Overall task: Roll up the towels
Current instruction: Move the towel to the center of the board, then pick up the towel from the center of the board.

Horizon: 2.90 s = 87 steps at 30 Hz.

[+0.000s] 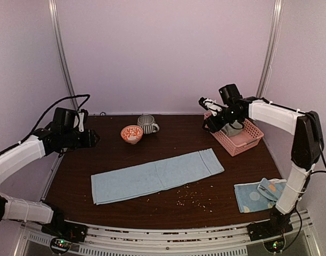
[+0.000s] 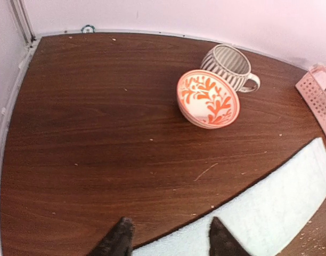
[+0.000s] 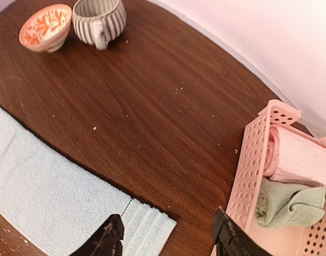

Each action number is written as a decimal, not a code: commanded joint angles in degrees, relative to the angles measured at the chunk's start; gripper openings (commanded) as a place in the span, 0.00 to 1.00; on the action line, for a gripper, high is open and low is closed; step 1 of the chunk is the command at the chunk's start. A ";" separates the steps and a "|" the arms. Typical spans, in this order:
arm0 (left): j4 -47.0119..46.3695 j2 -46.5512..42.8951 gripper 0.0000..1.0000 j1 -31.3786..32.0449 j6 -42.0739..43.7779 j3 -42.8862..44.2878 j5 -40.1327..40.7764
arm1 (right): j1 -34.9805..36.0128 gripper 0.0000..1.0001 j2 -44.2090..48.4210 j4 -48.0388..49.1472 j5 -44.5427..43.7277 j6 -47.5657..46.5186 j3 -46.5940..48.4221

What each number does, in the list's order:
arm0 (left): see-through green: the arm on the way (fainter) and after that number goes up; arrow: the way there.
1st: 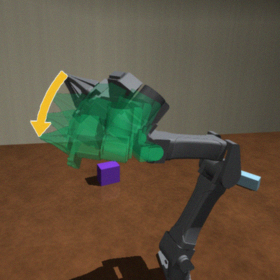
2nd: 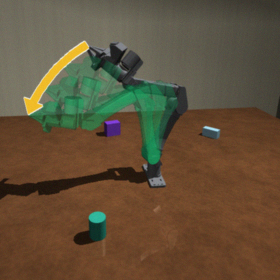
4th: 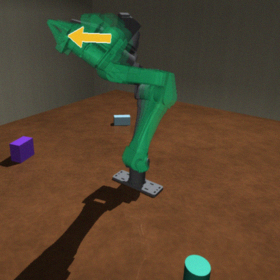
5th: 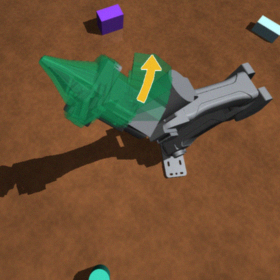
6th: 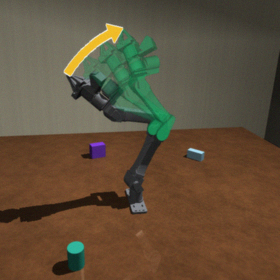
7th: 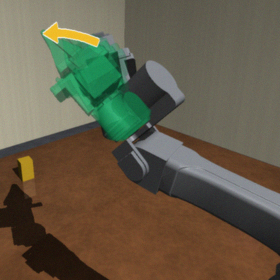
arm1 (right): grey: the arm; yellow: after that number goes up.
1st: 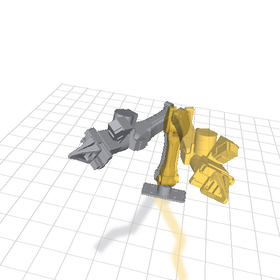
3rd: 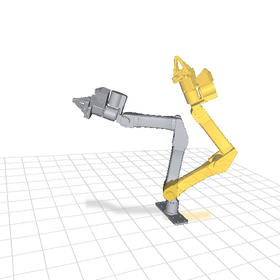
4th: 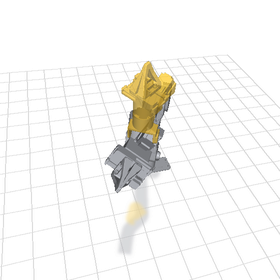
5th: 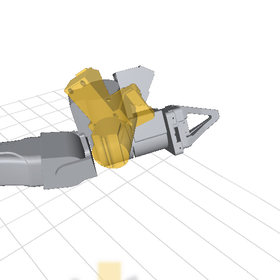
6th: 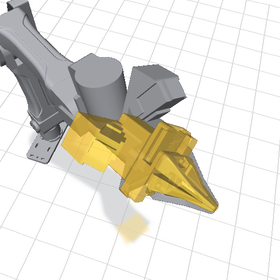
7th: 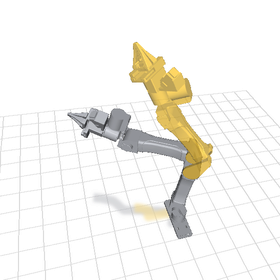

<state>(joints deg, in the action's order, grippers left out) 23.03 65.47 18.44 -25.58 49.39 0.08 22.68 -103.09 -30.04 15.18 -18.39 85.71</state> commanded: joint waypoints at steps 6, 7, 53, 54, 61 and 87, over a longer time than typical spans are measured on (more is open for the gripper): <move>-9.31 4.95 0.00 7.32 3.40 -6.31 -10.10 | -1.61 0.87 0.79 -3.48 10.75 0.46 -7.29; -9.24 5.11 0.00 9.56 2.42 -7.12 -8.42 | -1.59 0.76 0.34 -3.90 10.45 0.76 -7.62; -9.38 2.37 0.11 16.00 -8.44 -18.26 3.21 | -2.18 0.50 -19.06 -13.55 -7.35 5.61 10.23; -8.95 2.15 0.11 16.00 -8.27 -18.46 3.10 | -2.23 0.49 -19.46 -13.28 -7.36 5.80 10.29; -8.00 -0.44 0.11 16.04 -7.77 -19.28 3.60 | -2.20 0.46 -22.60 -12.70 -6.14 6.55 11.92; -8.36 -0.36 0.11 15.97 -7.44 -21.10 5.31 | 2.12 0.11 -27.15 -15.49 -7.16 3.98 10.97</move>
<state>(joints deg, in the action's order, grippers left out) 16.49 64.71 34.24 -33.91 29.34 4.84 24.23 -126.89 -43.07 9.15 -14.87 97.67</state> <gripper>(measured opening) 0.108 0.158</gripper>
